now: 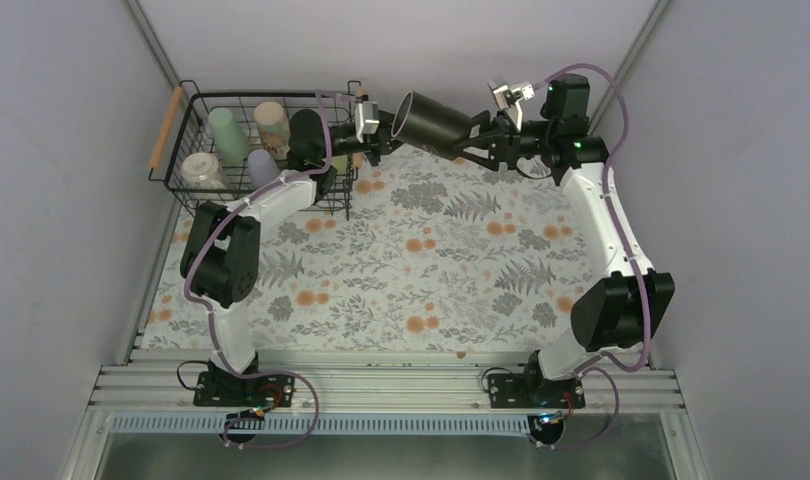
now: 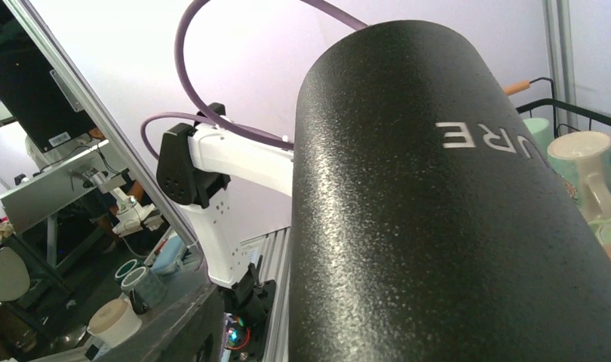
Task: Unload the cups from the dish rack
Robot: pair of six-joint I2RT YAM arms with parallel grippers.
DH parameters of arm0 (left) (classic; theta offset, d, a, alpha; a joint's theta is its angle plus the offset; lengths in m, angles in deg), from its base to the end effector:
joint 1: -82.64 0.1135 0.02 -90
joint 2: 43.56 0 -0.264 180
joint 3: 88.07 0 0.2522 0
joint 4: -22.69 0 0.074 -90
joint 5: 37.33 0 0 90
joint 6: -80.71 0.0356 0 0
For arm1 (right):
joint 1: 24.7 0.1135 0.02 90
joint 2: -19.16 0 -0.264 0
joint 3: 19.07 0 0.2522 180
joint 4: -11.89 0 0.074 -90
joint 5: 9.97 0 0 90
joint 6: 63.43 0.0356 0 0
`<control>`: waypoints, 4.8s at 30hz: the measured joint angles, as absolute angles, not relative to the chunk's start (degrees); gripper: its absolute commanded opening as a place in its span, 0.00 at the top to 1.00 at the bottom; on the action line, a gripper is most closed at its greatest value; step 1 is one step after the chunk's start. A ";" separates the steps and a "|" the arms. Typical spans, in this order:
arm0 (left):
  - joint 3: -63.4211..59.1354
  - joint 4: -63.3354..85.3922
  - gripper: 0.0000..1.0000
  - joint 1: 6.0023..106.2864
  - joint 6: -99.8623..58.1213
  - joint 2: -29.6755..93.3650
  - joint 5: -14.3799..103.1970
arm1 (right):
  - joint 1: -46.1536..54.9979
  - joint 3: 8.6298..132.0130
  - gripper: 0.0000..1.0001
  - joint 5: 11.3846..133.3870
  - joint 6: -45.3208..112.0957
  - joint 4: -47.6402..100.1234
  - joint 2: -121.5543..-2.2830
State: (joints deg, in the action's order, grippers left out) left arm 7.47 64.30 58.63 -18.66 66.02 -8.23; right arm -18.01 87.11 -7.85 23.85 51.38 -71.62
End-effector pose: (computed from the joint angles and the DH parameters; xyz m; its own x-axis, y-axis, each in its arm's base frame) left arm 0.3839 -0.2050 0.3433 0.2697 -0.2068 -0.9405 0.9622 0.0967 0.2547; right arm 0.3291 0.0744 0.4137 -0.3617 -0.0442 -0.9312 -0.9286 -0.0717 0.3641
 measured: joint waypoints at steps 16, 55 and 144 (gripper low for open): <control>7.90 70.27 0.98 56.54 -23.81 66.11 -8.74 | -16.85 88.51 0.83 -9.34 22.45 52.04 -70.44; 16.32 17.44 0.00 68.05 16.45 46.54 -9.83 | -25.72 106.30 0.97 40.98 -13.17 89.20 -90.07; 73.65 -56.02 0.20 82.81 81.03 100.33 21.93 | -19.84 108.66 0.19 60.19 -16.58 92.63 -84.30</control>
State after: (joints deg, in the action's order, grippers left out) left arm 73.65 -56.02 82.81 81.03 100.33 21.93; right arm -19.84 108.66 60.19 -16.58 92.63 -84.30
